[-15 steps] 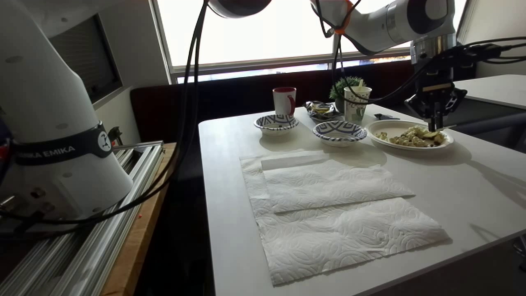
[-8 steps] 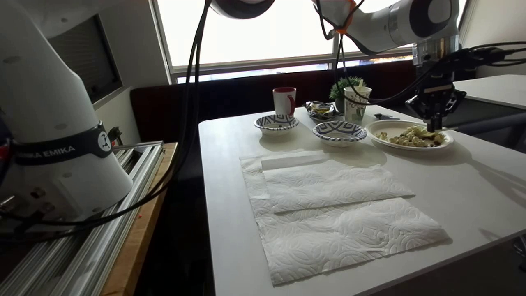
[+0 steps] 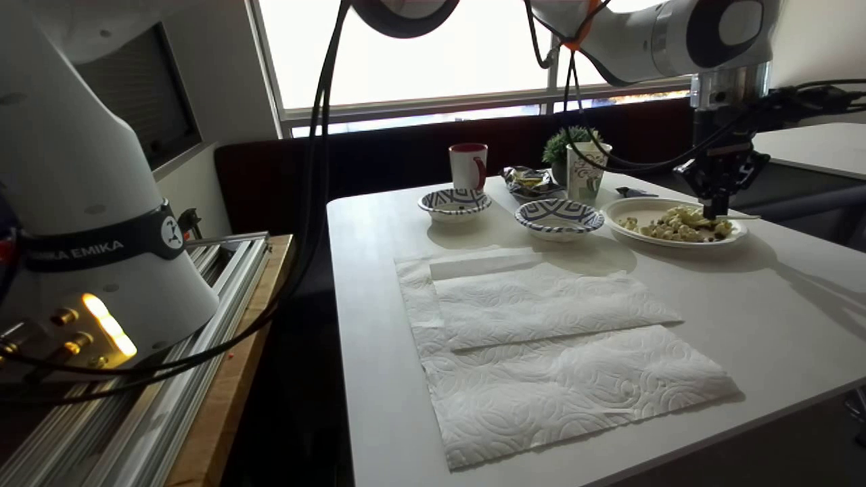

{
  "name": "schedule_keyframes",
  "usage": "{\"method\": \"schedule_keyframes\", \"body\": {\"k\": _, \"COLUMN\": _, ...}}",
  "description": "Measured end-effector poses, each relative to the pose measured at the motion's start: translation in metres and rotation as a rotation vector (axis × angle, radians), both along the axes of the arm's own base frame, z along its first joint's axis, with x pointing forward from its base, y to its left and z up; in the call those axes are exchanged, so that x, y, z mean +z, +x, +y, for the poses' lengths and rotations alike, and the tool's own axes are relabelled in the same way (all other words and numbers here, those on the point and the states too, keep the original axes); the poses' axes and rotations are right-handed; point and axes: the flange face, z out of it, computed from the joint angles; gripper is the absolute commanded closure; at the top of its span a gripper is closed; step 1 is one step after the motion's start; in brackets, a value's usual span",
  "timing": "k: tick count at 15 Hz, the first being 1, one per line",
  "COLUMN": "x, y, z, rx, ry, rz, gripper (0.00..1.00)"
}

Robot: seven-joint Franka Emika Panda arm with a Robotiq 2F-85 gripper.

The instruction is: Transfer a spoonful of contents from the white plate to the right bowl

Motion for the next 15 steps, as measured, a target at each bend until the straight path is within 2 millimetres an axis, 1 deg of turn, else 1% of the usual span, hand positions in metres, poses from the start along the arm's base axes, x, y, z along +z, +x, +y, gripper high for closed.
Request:
{"method": "schedule_keyframes", "body": {"k": 3, "x": 0.001, "y": 0.001, "z": -0.01, "rx": 0.043, "ry": 0.038, "rz": 0.002, "gripper": 0.97}}
{"method": "schedule_keyframes", "body": {"k": 10, "x": 0.013, "y": 0.005, "z": -0.036, "rx": 0.169, "ry": 0.182, "rz": -0.011, "gripper": 0.97}}
{"method": "schedule_keyframes", "body": {"k": 15, "x": 0.015, "y": 0.002, "z": -0.055, "rx": 0.249, "ry": 0.217, "rz": 0.024, "gripper": 0.97}}
